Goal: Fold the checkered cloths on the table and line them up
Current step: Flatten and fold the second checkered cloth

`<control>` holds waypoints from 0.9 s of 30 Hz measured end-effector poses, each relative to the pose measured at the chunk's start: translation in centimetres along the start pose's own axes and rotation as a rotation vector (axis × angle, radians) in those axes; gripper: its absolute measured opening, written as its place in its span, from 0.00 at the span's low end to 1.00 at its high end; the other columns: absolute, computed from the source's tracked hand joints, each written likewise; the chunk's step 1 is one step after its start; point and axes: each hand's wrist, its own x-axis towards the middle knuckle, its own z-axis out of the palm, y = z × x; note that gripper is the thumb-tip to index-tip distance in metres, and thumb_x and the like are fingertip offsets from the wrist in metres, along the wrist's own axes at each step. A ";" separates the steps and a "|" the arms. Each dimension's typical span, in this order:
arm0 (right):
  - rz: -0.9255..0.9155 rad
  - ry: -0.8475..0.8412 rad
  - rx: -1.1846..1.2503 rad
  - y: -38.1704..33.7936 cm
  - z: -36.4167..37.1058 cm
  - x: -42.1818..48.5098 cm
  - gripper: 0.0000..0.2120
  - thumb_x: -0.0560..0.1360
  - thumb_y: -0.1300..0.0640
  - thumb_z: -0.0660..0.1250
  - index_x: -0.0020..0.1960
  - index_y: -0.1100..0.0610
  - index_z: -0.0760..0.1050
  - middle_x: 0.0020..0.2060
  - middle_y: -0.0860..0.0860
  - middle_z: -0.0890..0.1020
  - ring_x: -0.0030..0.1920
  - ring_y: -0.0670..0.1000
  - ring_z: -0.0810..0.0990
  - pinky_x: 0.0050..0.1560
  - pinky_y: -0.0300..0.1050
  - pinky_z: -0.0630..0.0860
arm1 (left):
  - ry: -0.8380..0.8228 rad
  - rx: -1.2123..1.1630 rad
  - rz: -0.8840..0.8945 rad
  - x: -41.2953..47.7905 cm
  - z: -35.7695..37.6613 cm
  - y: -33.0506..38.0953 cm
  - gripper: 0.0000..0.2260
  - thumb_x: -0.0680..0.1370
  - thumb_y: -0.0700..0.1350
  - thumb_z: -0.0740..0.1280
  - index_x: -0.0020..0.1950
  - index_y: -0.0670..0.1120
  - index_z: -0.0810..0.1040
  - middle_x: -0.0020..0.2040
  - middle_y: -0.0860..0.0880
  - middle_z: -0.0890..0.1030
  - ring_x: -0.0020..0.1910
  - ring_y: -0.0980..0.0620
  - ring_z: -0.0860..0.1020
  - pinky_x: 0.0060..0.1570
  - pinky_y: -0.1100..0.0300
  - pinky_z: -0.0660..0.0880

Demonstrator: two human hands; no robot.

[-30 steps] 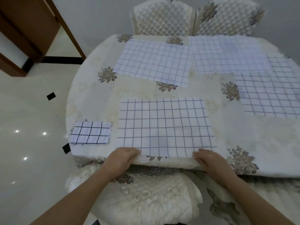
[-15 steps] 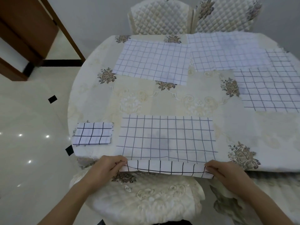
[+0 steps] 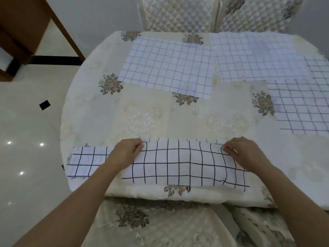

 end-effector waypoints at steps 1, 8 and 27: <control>0.014 0.002 -0.013 0.1 0.5 0.6 0.04 0.77 0.53 0.70 0.47 0.52 0.83 0.40 0.48 0.83 0.41 0.55 0.79 0.40 0.49 0.76 | 0.003 0.018 -0.001 0.7 0.3 -0.4 0.11 0.84 0.47 0.61 0.41 0.48 0.72 0.31 0.54 0.72 0.32 0.55 0.70 0.33 0.57 0.62; 0.229 0.219 -0.018 -1.6 3.2 0.1 0.07 0.76 0.57 0.71 0.53 0.57 0.82 0.49 0.55 0.82 0.48 0.61 0.79 0.46 0.54 0.75 | 0.308 0.370 -0.015 0.1 3.5 -0.3 0.11 0.76 0.43 0.69 0.58 0.42 0.78 0.58 0.42 0.78 0.53 0.39 0.76 0.44 0.47 0.75; 0.408 0.065 0.331 -2.2 4.3 -10.5 0.37 0.76 0.33 0.55 0.80 0.48 0.55 0.76 0.55 0.61 0.76 0.55 0.59 0.73 0.57 0.61 | -0.032 0.474 0.259 -6.4 12.7 5.4 0.31 0.83 0.64 0.50 0.82 0.51 0.52 0.82 0.47 0.50 0.81 0.46 0.51 0.75 0.37 0.55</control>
